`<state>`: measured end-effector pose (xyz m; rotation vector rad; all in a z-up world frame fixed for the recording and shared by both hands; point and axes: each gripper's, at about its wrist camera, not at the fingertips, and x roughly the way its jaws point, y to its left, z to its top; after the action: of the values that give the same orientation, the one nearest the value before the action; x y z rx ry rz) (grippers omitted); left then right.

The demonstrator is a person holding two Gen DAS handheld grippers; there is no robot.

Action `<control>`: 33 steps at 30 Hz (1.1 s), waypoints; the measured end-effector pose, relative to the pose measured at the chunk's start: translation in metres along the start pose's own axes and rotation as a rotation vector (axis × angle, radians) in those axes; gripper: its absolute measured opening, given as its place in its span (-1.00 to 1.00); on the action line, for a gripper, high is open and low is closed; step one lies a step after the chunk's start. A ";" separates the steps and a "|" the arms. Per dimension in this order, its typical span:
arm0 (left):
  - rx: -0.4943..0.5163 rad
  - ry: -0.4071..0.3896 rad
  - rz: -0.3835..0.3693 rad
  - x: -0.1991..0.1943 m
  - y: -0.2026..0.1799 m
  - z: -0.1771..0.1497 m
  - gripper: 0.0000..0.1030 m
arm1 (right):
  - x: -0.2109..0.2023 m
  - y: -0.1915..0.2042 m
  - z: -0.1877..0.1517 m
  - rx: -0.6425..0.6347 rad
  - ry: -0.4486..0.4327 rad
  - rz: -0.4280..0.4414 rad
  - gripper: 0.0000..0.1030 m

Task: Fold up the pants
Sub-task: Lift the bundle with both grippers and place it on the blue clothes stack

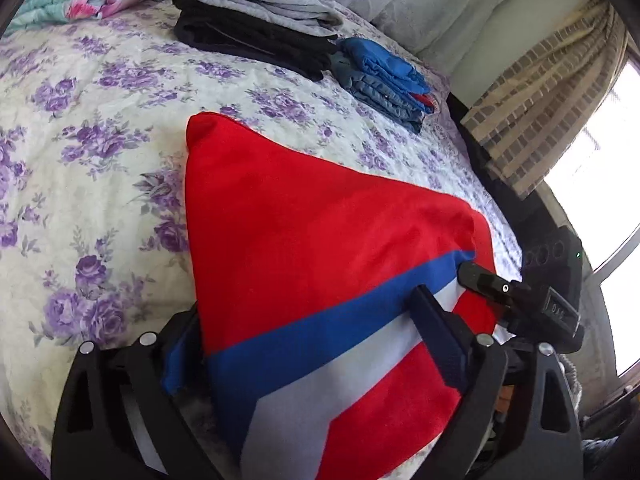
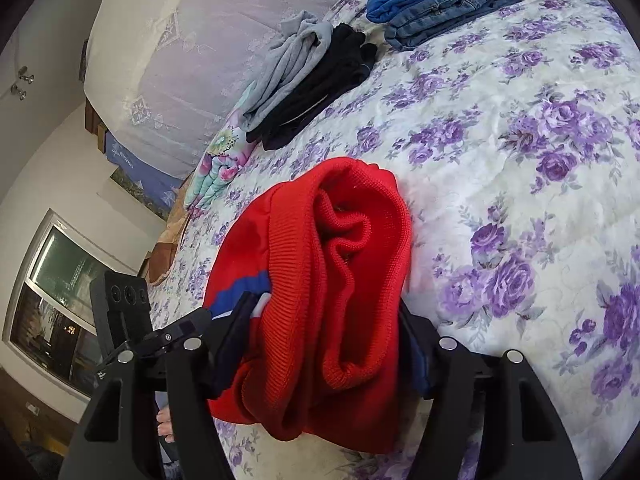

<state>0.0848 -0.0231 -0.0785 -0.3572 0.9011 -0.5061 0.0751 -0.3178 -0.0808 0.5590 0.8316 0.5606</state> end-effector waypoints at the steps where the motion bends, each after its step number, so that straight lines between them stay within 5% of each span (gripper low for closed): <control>1: 0.002 0.002 -0.008 -0.001 -0.002 -0.002 0.75 | -0.001 0.001 -0.001 -0.007 -0.006 -0.006 0.23; 6: -0.071 -0.040 -0.052 -0.017 0.008 -0.007 -0.18 | -0.007 0.007 -0.005 -0.028 -0.036 -0.017 -0.08; 13: 0.182 -0.128 0.043 -0.036 -0.049 0.019 -0.60 | -0.029 0.018 0.018 -0.083 -0.083 -0.014 -0.29; 24: 0.380 -0.137 0.009 0.040 -0.141 0.157 -0.65 | -0.080 -0.010 0.140 -0.129 -0.247 -0.116 -0.30; 33: 0.507 -0.283 0.059 0.115 -0.222 0.327 -0.64 | -0.092 -0.053 0.340 -0.166 -0.418 -0.169 -0.30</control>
<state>0.3512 -0.2432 0.1451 0.0607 0.4837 -0.5928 0.3093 -0.4958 0.1200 0.4277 0.4259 0.3362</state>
